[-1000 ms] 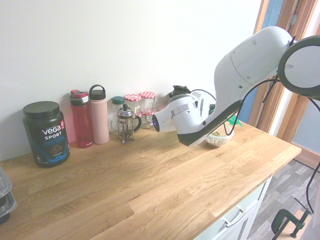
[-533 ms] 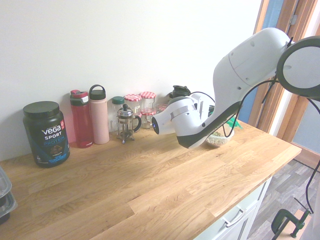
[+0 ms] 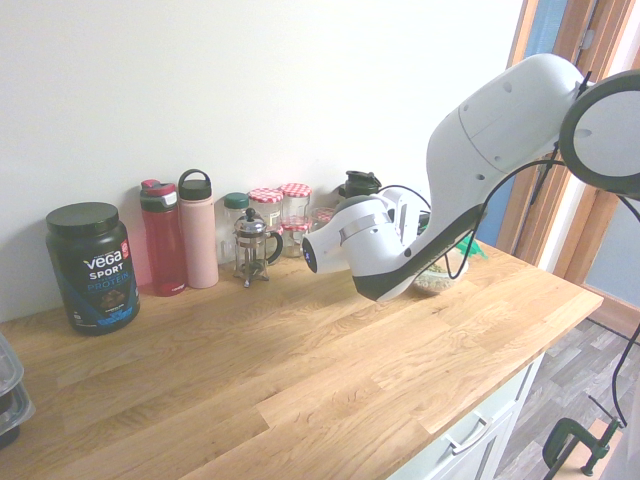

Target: Cover the lid of food container

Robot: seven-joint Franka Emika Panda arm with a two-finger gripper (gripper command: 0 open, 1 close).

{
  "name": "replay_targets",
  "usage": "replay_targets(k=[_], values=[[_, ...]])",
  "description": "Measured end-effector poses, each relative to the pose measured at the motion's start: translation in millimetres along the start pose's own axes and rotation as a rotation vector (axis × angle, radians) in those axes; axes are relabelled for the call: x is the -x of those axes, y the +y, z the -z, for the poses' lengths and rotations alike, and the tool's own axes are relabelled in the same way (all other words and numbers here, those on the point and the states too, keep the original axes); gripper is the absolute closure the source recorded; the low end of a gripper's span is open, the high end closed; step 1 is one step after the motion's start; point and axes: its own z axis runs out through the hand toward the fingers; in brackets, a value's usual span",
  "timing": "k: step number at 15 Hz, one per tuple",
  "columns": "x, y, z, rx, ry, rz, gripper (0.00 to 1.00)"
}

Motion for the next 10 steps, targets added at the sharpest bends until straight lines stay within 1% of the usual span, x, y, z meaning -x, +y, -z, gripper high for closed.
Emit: replay_targets(k=[4, 5, 10], values=[[-0.4, -0.7, 2.0, -0.007, 0.001, -0.001, 1.0], [-0.6, -2.2, 2.9, -0.013, 0.001, -0.001, 0.0], [2.6, -8.7, 14.4, -0.06, 0.008, 0.007, 0.0]])
